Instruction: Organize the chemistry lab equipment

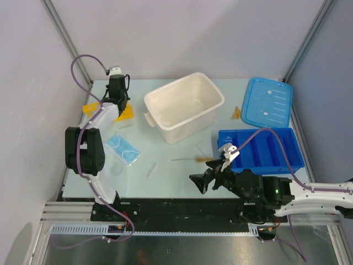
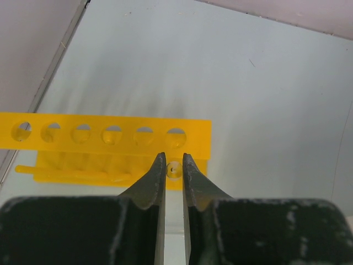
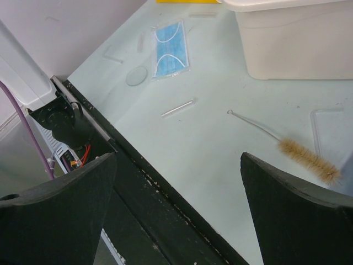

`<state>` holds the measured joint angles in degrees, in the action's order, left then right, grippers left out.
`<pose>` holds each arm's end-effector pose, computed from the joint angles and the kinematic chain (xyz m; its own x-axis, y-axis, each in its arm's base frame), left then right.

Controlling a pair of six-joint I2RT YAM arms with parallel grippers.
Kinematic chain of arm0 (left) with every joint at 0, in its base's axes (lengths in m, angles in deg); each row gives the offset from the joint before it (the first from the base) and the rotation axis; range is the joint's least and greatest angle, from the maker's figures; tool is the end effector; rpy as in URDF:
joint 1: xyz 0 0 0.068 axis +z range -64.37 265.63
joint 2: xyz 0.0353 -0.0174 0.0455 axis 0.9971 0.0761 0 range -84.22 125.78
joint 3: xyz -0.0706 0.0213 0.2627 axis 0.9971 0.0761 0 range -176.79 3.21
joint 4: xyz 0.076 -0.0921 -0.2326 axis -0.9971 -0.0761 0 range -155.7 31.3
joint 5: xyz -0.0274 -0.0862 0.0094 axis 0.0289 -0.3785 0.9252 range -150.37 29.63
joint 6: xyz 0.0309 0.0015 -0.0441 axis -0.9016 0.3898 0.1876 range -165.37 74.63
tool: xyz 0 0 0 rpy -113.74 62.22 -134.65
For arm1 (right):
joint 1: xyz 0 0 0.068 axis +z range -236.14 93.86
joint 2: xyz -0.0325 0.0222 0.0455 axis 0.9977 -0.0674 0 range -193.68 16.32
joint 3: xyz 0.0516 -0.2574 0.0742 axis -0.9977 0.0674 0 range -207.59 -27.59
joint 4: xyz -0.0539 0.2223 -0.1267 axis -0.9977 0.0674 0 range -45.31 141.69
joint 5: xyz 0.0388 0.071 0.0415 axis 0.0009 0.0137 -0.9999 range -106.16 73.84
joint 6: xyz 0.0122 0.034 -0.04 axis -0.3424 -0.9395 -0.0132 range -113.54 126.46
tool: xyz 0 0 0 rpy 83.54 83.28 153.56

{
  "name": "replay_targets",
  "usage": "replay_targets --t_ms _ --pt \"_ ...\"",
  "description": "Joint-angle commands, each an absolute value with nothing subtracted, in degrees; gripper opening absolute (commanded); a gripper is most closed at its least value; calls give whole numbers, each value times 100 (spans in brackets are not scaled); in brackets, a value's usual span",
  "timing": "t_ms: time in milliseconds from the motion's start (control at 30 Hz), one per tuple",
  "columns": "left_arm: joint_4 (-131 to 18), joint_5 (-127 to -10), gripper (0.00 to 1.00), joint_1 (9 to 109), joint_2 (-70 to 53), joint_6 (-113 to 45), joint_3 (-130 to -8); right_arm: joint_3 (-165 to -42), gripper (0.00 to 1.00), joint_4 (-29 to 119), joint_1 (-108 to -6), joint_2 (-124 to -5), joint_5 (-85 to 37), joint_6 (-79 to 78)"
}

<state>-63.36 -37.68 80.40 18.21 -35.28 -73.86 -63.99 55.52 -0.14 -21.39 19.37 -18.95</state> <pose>0.4160 -0.0243 0.2673 -0.4470 -0.1214 -0.8863 -0.3319 0.9425 0.0383 0.0317 0.1563 0.3078 -0.3446 0.0781 -0.9355 -0.6912 0.6532 0.3092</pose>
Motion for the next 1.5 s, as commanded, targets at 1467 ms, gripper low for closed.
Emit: replay_targets --t_ms 1467 --pt "-6634 -3943 15 8049 1475 -3256 -7630 -6388 99 5411 -54 -2120 1931 -1845"
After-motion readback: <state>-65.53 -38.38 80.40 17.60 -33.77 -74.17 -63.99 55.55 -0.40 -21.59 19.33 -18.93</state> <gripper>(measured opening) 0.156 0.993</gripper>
